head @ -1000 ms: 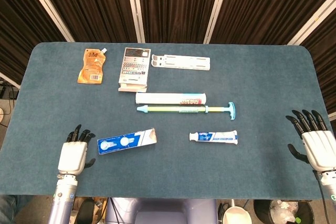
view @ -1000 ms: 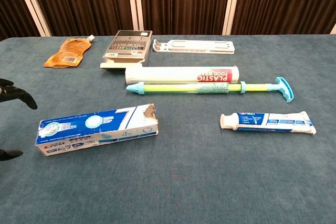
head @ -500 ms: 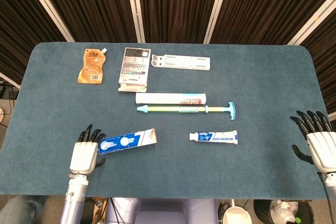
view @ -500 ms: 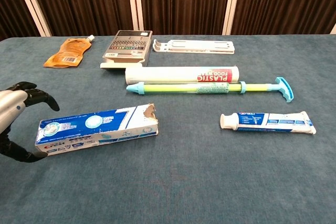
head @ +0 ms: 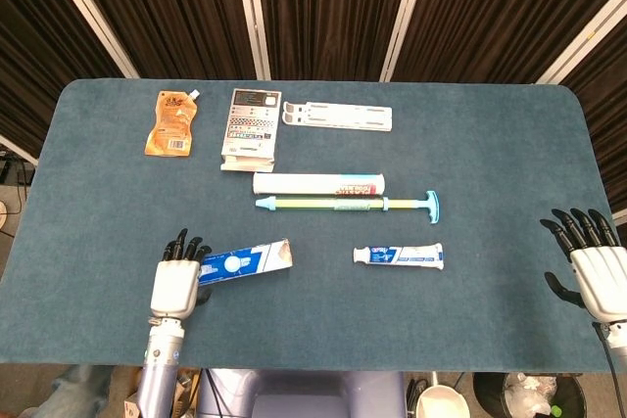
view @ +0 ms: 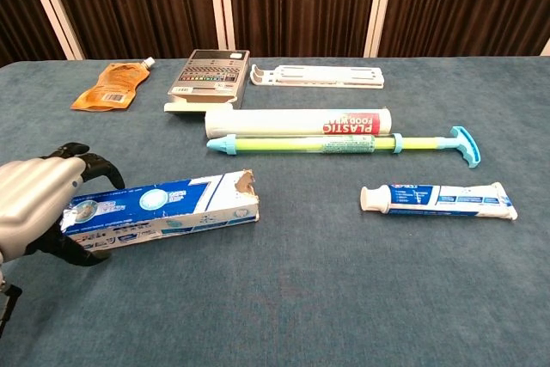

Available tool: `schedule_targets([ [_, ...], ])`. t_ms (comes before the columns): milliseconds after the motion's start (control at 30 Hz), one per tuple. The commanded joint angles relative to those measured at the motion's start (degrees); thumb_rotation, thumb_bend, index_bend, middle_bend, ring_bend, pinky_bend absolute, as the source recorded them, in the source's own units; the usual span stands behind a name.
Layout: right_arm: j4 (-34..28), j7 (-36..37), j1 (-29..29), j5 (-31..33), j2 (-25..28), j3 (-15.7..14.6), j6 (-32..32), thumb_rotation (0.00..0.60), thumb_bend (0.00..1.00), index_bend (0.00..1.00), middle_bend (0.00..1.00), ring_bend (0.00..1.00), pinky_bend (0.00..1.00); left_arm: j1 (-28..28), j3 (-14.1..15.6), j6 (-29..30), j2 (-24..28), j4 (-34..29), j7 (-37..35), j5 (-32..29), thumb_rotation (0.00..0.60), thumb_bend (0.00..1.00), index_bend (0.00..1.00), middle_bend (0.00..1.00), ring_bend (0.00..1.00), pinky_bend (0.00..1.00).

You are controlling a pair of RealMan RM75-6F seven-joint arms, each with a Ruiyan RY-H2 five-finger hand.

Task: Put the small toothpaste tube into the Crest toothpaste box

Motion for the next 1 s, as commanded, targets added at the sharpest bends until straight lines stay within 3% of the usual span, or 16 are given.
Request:
schedule_targets([
  [33,0.2,0.2,-0.1,0.1,-0.1,-0.1,-0.1,0.6,0.31,0.18,0.12,0.07,0.03,-0.9,-1.6,-0.1,-2.1,2.5,-0.4,-0.4,0.6,0.18,0.31,0.2,0.05,0.17],
  [233,1.0,0.5,-0.1,0.4,-0.4,-0.3,-0.7,0.6,0.31,0.18,0.12,0.07,0.03,-2.4,-3.6,-0.6,-4.4,4.9,-0.4,-0.9,0.6,0.18,0.31,0.21,0.1,0.21],
  [433,1.1,1.0,-0.1,0.4,-0.4,-0.2,-0.6,0.6,0.31,0.18,0.12,0.07,0.03,-2.8,-3.5,-1.1,-6.0,6.6,0.3,-1.6,0.6,0.18,0.31,0.24,0.11,0.22],
  [633,1.4,1.4,-0.3,0.6,-0.3,-0.5,-0.8,0.6,0.31,0.18,0.12,0.08,0.03,-3.3,-3.6,-1.2,-8.2,8.8,0.0,-1.8,0.6,0.26,0.32,0.3,0.15,0.24],
  [833,1.6,1.6,-0.4,0.5,-0.4,-0.5,-0.7,0.6,0.31,0.18,0.12,0.08,0.03,-3.9,-3.7,0.0,-9.7,9.4,-0.2,-0.2,0.6,0.26,0.33,0.38,0.17,0.25],
  [1000,1.6,1.7,-0.5,0.4,-0.4,-0.6,-0.6,0.6,0.31,0.18,0.12,0.08,0.03,-4.3,-4.3,1.1,-10.0,8.8,-0.5,0.7,0.6,0.26,0.34,0.38,0.17,0.25],
])
